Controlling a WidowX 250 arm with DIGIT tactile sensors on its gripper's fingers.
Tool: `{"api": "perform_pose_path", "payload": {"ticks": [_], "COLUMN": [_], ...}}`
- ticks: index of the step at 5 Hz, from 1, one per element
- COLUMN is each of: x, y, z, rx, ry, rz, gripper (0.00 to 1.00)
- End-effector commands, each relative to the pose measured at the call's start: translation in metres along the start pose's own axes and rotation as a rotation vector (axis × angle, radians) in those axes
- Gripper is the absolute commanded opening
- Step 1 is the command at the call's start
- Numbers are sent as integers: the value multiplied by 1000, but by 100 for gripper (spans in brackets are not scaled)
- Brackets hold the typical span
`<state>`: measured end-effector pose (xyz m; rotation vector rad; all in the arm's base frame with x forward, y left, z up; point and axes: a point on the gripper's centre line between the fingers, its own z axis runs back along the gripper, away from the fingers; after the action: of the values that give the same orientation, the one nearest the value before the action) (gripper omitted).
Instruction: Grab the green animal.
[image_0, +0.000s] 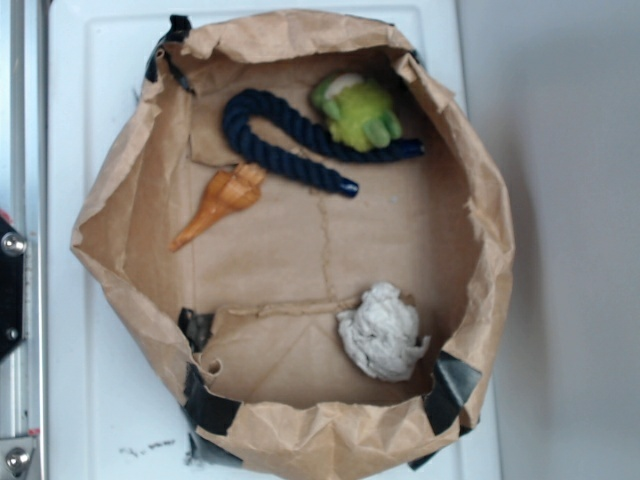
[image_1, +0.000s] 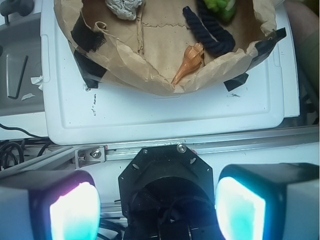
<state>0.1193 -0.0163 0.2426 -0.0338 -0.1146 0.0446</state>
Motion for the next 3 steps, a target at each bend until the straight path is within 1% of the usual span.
{"api": "perform_pose_path", "payload": {"ticks": [1,2,3], "x": [0,29,78], "y": [0,-9,3], "z": [0,-9,-27], "rx": [0,-7,18], "ry": [0,16,-12], "rz": [0,59,88], "gripper": [100,100,100]}}
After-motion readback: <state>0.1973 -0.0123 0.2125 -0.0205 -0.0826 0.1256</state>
